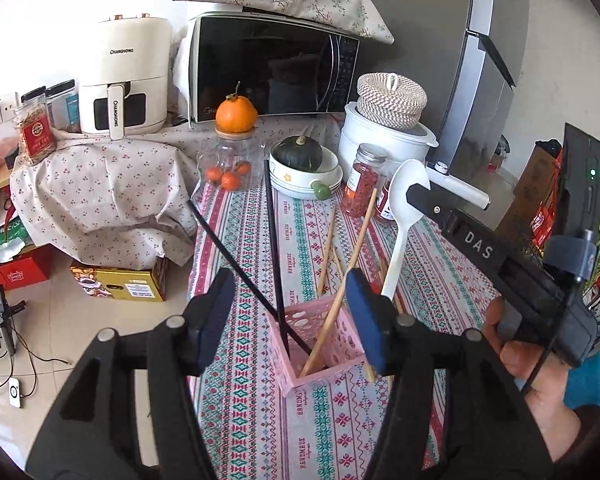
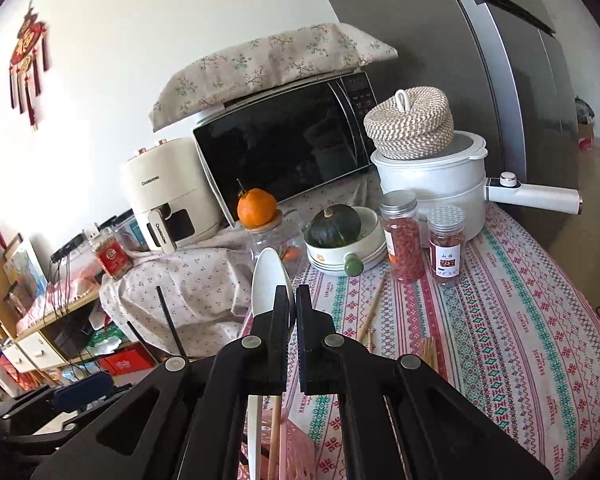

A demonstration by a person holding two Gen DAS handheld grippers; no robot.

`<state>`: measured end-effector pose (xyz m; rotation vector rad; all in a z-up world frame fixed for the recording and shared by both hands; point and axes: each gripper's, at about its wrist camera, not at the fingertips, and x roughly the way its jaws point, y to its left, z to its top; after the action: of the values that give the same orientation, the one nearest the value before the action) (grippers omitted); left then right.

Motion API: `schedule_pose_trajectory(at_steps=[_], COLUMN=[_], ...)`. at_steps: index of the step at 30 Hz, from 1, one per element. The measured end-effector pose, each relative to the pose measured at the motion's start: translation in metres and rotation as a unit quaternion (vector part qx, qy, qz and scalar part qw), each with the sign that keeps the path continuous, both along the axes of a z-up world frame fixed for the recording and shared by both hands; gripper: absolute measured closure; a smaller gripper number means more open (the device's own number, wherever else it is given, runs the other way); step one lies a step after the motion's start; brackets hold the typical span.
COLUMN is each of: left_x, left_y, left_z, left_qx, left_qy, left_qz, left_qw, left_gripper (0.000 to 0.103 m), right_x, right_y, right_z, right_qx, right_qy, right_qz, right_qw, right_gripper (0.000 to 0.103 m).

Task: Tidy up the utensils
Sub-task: 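Carry the black chopstick and white spoon over the pink basket with both tools, then drop the chopstick and spoon into the pink basket, opening both tools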

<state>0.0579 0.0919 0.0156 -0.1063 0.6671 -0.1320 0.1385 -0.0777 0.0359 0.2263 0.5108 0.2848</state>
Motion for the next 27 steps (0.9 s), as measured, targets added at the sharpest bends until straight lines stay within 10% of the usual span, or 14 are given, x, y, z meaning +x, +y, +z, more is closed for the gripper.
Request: schedule_pose_trajectory(at_steps=[15, 20, 27], left_x=[0.006, 0.005, 0.004], left_y=[0.023, 0.022, 0.015], left_z=[-0.029, -0.032, -0.031], left_qx=[0.014, 0.008, 0.003], left_qy=[0.059, 0.069, 0.08], left_qz=[0.018, 0.019, 0.022], left_qw=[0.998, 0.9974, 0.9965], left_gripper=[0.029, 0.02, 0.011], right_x=[0.003, -0.004, -0.02], right_y=[0.02, 0.01, -0.025], right_z=[-0.023, -0.017, 0.005], right_qx=[-0.051, -0.029, -0.023], right_qy=[0.026, 0.045, 0.048], right_qz=[0.023, 0.066, 0.07], right_qw=[0.998, 0.996, 0.996], right_gripper=[0.097, 0.056, 0.048])
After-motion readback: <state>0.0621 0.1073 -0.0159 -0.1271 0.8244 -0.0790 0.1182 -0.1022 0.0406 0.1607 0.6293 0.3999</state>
